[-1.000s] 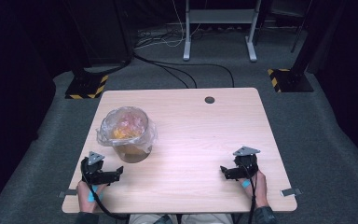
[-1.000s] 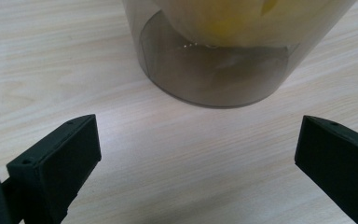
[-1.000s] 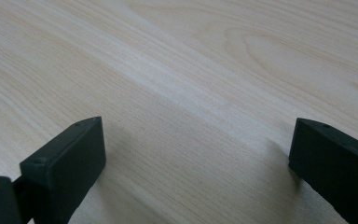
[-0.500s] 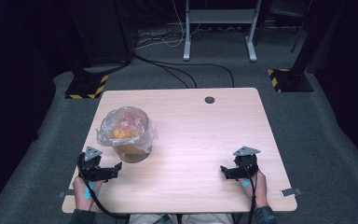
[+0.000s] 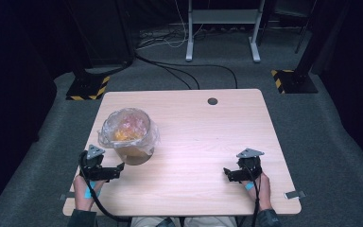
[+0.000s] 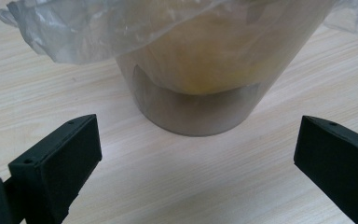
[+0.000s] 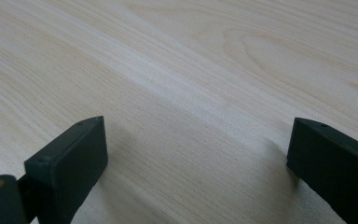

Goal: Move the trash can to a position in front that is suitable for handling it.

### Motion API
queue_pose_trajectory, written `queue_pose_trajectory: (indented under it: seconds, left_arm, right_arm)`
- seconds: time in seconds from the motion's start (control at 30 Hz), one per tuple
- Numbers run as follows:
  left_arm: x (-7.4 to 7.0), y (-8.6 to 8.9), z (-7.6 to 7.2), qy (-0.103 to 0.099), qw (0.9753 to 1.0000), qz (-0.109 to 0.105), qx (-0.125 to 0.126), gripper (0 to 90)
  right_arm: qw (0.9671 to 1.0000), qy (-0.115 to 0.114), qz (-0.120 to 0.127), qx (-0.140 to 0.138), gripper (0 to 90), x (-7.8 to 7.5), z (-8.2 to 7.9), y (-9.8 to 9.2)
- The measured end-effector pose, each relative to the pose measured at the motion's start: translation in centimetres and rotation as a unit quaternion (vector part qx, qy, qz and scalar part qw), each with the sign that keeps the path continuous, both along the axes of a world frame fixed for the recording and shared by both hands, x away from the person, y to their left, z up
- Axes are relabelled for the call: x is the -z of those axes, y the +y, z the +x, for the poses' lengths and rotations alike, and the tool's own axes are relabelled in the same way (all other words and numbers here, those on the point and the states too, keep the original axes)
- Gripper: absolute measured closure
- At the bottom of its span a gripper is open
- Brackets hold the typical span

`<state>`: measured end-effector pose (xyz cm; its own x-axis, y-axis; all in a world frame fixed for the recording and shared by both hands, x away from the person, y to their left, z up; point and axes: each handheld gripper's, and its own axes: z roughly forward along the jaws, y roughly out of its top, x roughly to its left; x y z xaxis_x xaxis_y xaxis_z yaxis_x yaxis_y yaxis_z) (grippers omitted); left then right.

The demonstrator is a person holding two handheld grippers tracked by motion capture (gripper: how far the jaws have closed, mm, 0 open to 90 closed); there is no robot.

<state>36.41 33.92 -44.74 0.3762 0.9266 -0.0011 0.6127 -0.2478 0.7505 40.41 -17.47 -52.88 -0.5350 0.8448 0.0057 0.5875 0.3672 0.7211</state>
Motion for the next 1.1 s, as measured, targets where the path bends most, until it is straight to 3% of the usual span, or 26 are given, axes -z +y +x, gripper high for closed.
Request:
queue_pose_trajectory:
  seconds: [0.3, 1.1]
  left_arm:
    - [-1.8, -0.1, -0.1, -0.008, 1.0000, -0.001, 0.006, 0.3]
    - [-6.9, 0.3, 0.8, -0.043, 0.9990, -0.005, -0.009, 0.7]
  right_arm:
    - [1.0000, 0.000, 0.001, 0.000, 4.3, 0.0, 0.0, 0.0]
    - [1.0000, -0.001, 0.001, 0.000, 4.8, 0.0, 0.0, 0.0]
